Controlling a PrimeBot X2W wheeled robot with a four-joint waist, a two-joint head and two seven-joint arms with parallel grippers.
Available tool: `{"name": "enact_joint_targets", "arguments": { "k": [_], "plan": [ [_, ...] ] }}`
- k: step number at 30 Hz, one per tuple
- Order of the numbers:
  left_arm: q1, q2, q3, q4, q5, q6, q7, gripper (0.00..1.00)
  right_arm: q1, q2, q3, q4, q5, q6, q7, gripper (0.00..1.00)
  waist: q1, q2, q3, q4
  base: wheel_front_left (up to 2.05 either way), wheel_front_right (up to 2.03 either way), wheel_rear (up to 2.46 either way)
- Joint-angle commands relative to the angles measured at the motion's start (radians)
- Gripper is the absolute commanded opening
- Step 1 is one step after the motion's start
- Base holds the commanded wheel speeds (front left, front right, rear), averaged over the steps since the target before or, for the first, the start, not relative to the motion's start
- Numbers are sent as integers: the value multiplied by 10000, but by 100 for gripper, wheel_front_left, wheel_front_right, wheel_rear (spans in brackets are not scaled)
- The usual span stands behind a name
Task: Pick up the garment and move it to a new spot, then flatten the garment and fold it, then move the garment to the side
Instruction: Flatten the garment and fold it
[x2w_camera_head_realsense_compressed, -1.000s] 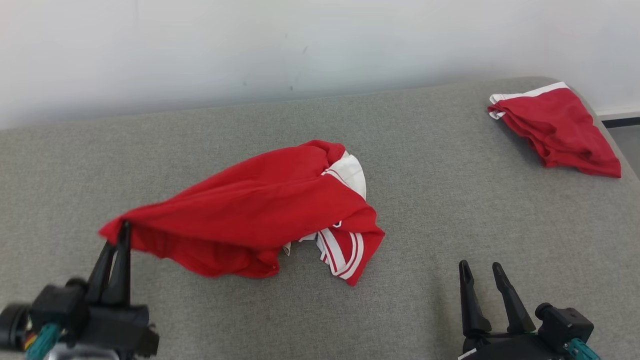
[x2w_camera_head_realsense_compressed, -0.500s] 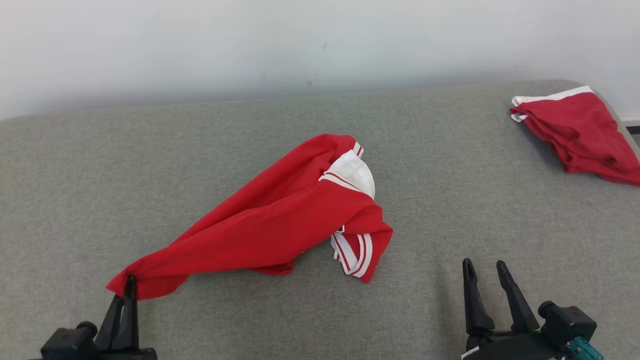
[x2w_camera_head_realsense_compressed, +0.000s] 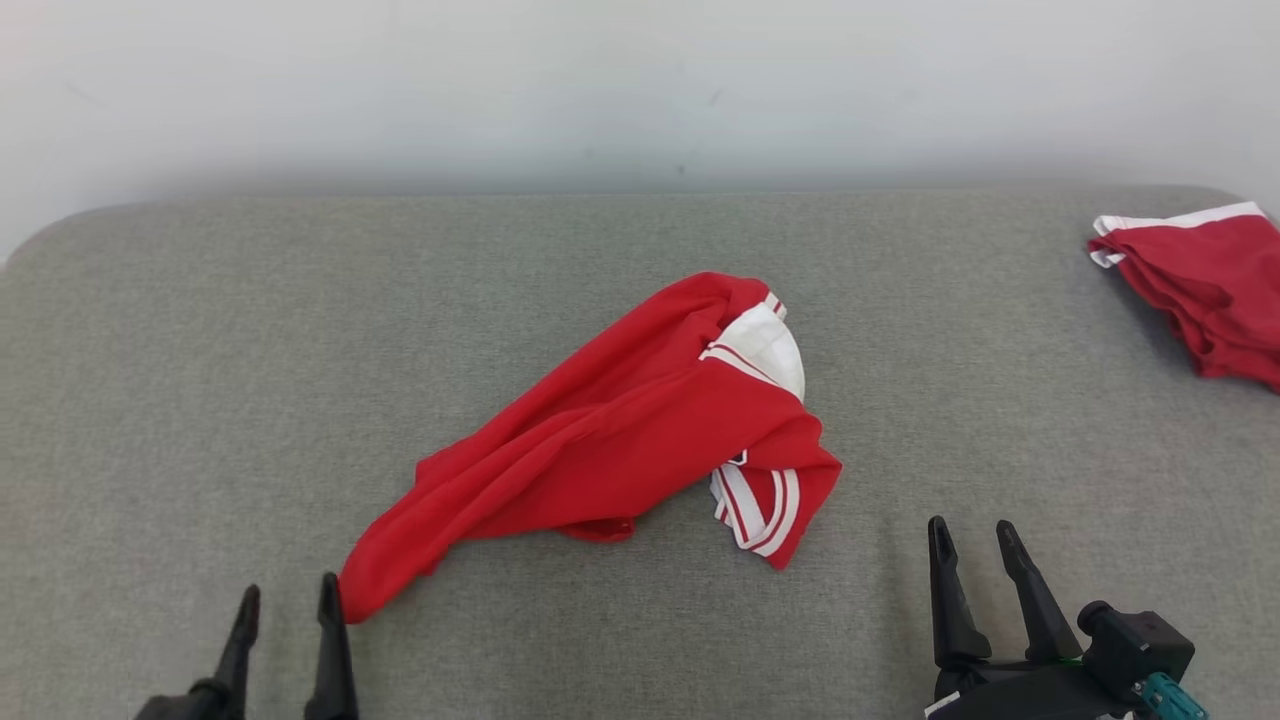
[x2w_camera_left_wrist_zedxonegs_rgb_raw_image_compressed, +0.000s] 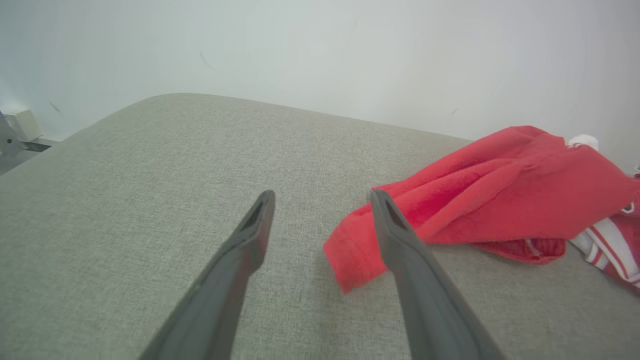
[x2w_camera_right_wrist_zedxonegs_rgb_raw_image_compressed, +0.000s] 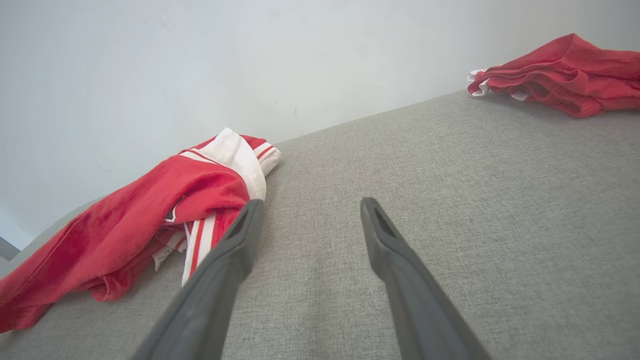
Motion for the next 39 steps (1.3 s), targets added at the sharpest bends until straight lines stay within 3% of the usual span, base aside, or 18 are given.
{"name": "enact_joint_targets", "arguments": {
  "k": [1, 9, 14, 27, 38, 39],
  "plan": [
    [238, -149, 63, -134, 151, -64, -16, 100, -114, 9, 11, 16, -68, -26, -10, 100, 0, 0, -9, 150, 0, 0, 0],
    [492, -392, 58, -30, -23, -228, -16, 100, -664, 9, 569, 367, -305, -26, -12, 100, 0, 0, -43, 386, 0, 0, 0],
    [291, -393, -94, -112, -168, -237, -16, 100, -1847, -445, 979, 1031, -379, -26, -10, 100, 0, 0, 52, 606, 0, 0, 0],
    [-107, -396, -492, -226, -347, -127, -18, 100, -5658, -2001, 2831, 4654, 419, -27, -10, 100, 0, 0, 528, 1562, 0, 0, 0],
    [-267, -396, -833, -299, -568, 6, -18, 100, -7175, -2336, 4233, 6981, 1478, -27, 113, 100, 0, 0, 881, 2268, 0, 0, 0],
    [-250, -394, -835, -306, -585, 9, -16, 100, -7242, -2335, 4340, 7150, 1561, -27, 128, 49, 0, 0, 888, 2300, 0, 0, 0]
  ]
}}
